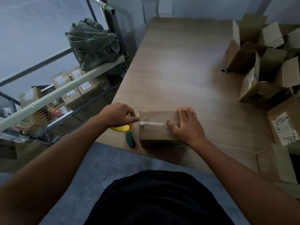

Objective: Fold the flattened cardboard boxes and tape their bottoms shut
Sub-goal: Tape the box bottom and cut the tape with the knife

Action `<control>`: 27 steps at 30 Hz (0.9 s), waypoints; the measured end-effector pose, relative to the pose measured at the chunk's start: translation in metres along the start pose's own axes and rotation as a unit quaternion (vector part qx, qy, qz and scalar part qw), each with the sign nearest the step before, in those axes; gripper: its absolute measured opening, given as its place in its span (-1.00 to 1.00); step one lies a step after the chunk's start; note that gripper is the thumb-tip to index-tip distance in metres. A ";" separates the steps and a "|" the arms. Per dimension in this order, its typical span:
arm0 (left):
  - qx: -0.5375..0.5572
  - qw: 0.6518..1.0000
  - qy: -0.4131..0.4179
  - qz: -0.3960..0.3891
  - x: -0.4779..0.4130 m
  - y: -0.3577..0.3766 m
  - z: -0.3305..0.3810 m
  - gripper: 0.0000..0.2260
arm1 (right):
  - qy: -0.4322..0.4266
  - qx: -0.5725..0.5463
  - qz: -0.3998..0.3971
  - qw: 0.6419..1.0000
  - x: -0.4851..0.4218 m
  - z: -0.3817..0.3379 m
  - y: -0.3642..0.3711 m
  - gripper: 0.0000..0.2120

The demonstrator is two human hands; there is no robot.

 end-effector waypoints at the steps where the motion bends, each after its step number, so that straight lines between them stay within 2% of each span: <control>1: 0.006 1.000 -0.001 0.002 0.000 0.007 -0.003 -0.63 | -0.006 0.013 0.003 1.000 -0.001 0.000 0.000 -0.29; 7: 0.030 0.998 -0.001 0.053 0.002 0.026 -0.013 -0.61 | 0.000 0.008 -0.008 1.000 -0.007 0.001 0.008 -0.31; 10: 0.069 0.995 0.003 0.069 0.001 0.028 -0.018 -0.49 | -0.010 -0.110 0.027 0.994 -0.011 0.005 0.011 -0.38; 12: 0.081 0.995 0.022 0.059 -0.003 0.029 -0.020 -0.42 | -0.015 -0.214 0.051 0.975 -0.011 0.014 0.011 -0.49; 15: 0.091 0.993 0.066 0.030 -0.015 0.030 -0.025 -0.42 | 0.015 -0.353 0.007 0.936 -0.008 0.023 0.014 -0.51; 17: 0.073 0.991 0.111 -0.001 -0.023 0.031 -0.032 -0.43 | 0.047 -0.392 -0.014 0.919 -0.007 0.024 0.017 -0.50; 19: 0.067 0.985 0.158 -0.028 -0.030 0.034 -0.038 -0.46 | 0.071 -0.354 0.003 0.933 -0.009 0.028 0.021 -0.58; 22: 0.094 0.975 0.196 -0.038 -0.039 0.038 -0.040 -0.47 | 0.085 -0.127 0.086 0.985 -0.005 0.020 0.006 -0.49; 23: 0.098 0.974 0.203 -0.035 -0.041 0.040 -0.041 -0.48 | 0.083 -0.069 0.128 0.986 0.003 0.010 -0.002 -0.47; 25: 0.105 0.971 0.212 -0.026 -0.045 0.043 -0.041 -0.50 | 0.050 -0.031 0.219 0.974 0.027 -0.025 -0.014 -0.50; 27: 0.107 0.969 0.222 -0.026 -0.048 0.044 -0.040 -0.50 | -0.023 -0.044 0.241 0.969 0.054 -0.075 -0.008 -0.55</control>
Point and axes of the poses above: each hand's wrist, its own x-axis away from the middle knuckle, its own y-axis out of the palm, z = x × y, the point moved 2 cm from there along -x, towards the middle knuckle, and after that the axes turned 10 degrees about x, right-handed, at the moved point
